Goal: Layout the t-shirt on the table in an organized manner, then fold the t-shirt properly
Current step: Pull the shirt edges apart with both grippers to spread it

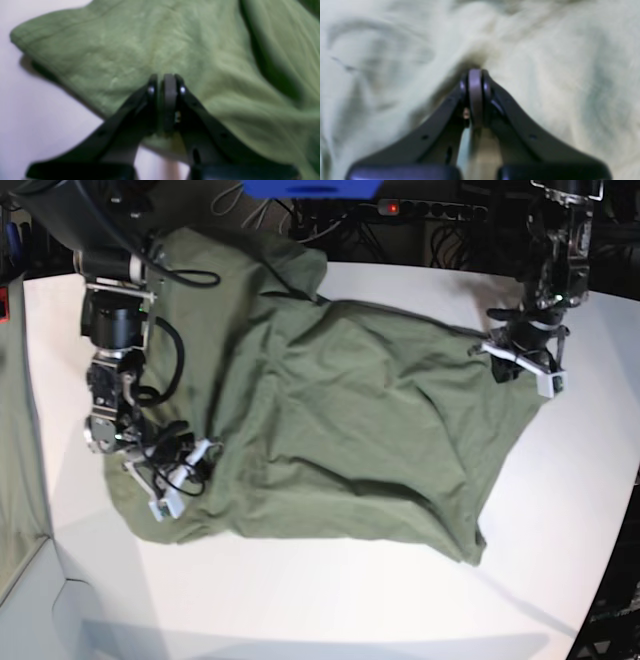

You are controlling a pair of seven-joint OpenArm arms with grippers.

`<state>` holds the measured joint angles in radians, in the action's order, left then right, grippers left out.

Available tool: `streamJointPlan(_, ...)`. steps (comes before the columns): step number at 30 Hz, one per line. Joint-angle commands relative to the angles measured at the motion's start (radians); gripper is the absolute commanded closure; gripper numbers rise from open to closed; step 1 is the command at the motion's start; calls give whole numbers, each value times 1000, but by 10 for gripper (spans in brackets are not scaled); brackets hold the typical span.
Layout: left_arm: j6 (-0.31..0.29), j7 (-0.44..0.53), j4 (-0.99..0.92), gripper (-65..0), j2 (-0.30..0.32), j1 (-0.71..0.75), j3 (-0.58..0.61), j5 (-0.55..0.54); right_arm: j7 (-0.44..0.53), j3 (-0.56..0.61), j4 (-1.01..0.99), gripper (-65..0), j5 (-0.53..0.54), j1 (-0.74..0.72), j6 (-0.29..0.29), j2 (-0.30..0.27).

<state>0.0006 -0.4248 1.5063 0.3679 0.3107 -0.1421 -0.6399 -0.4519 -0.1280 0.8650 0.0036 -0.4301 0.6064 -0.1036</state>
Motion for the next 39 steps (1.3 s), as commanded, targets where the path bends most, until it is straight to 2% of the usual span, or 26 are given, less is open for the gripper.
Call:
streamJointPlan(1,2,22,56,-50,15,20,-29,-1,-18,14,4,0,-11,-17,8,5)
streamJointPlan(8,2,22,238,-50,3,72,-150,-1,-9,15,53,0,-11,-32,8,3)
streamJointPlan(12,2,22,242,-50,-34,6,-207,5,-12,14,181,0,-11,29,8,-20)
streamJointPlan(16,2,22,121,-50,-46,-135,-167,10,-18,12,360,0,-11,139,8,-23)
streamJointPlan(19,2,22,-25,-50,-46,-259,-100,10,-77,-38,506,0,-11,241,8,-26)
streamJointPlan(23,2,28,-258,-50,-46,-399,-35,10,-132,-81,623,0,-9,351,8,6)
streamJointPlan(30,2,31,-534,-50,-33,-489,-34,12,-127,-101,532,0,-11,370,8,-2)
streamJointPlan(36,0,33,-560,-50,18,-477,-37,10,-120,-101,345,0,-11,239,8,-37)
streamJointPlan(39,0,33,-553,-50,39,-454,-95,2,-81,-95,244,0,-11,173,8,-52)
